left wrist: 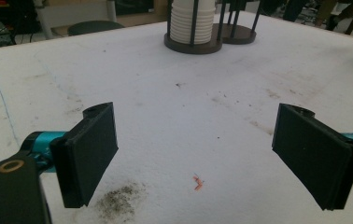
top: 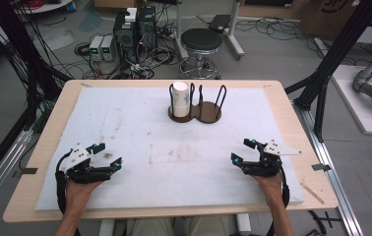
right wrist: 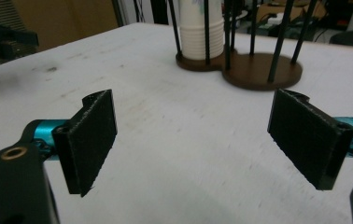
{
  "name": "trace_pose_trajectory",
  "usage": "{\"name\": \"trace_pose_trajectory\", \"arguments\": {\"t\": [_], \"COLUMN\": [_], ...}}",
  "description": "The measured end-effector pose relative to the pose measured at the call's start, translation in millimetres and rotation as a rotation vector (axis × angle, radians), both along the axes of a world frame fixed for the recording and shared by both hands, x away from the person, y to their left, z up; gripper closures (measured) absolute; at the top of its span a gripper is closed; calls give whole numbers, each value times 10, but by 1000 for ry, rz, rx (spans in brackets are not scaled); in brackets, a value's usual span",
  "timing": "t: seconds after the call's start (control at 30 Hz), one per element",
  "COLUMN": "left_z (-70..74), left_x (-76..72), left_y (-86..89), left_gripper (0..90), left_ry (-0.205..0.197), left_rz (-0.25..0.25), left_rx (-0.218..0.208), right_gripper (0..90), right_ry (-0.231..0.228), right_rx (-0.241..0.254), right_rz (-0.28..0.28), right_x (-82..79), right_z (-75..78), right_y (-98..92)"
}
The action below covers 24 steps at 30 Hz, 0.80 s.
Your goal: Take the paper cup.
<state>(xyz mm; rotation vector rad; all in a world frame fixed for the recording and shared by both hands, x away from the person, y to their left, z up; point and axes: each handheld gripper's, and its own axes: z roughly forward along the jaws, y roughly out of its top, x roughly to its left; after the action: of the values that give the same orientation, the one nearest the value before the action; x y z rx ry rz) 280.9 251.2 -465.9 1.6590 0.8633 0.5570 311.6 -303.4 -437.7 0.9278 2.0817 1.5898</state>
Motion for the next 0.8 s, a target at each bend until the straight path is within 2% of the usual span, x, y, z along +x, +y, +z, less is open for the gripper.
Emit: {"name": "trace_pose_trajectory", "arguments": {"t": [0.07,0.1,0.13,0.2,0.23,0.3,0.33,0.37,0.4,0.43,0.5,0.53,0.57,0.67,0.73,0.77,0.8], "left_z": [1,0,1,0,0,1,1,1,1,1,1,1,1,2,2,3,3], "left_x": [2,3,4,2,3,4,4,6,8,8,10,11,13,12,13,15,16], "left_y": [5,4,4,0,0,-1,-1,0,1,1,2,2,0,-6,-10,-8,-8], "left_gripper": [140,140,140,140,140,140,140,140,140,140,140,140,140,140,140,140,140], "left_ry": [0,0,0,2,2,4,4,3,5,5,8,9,11,11,9,11,12], "left_rz": [1,2,1,2,2,0,0,-3,-3,-3,-4,-5,-4,-7,-8,-9,-9], "left_rx": [2,0,0,-2,-1,4,4,4,3,3,2,2,0,6,11,15,14], "right_gripper": [161,161,161,160,160,160,160,160,161,161,160,160,160,161,161,161,161], "right_ry": [-25,-29,-29,-44,-46,-46,-46,-50,-51,-51,-54,-52,-52,-40,-37,-28,-28], "right_rx": [5,14,14,3,9,-5,-5,-14,-19,-19,-38,-64,-64,-100,-111,-128,-128], "right_rz": [-8,-18,-18,-21,-22,-29,-29,-31,-30,-30,-22,-15,-15,8,13,20,20], "right_x": [34,87,87,167,239,314,314,392,428,428,506,591,591,777,823,919,919], "right_z": [119,263,263,420,571,716,716,851,915,915,1030,1125,1125,1263,1294,1356,1356], "right_y": [-15,-30,-30,-47,-64,-78,-78,-90,-91,-91,-80,-56,-56,2,19,54,54]}}
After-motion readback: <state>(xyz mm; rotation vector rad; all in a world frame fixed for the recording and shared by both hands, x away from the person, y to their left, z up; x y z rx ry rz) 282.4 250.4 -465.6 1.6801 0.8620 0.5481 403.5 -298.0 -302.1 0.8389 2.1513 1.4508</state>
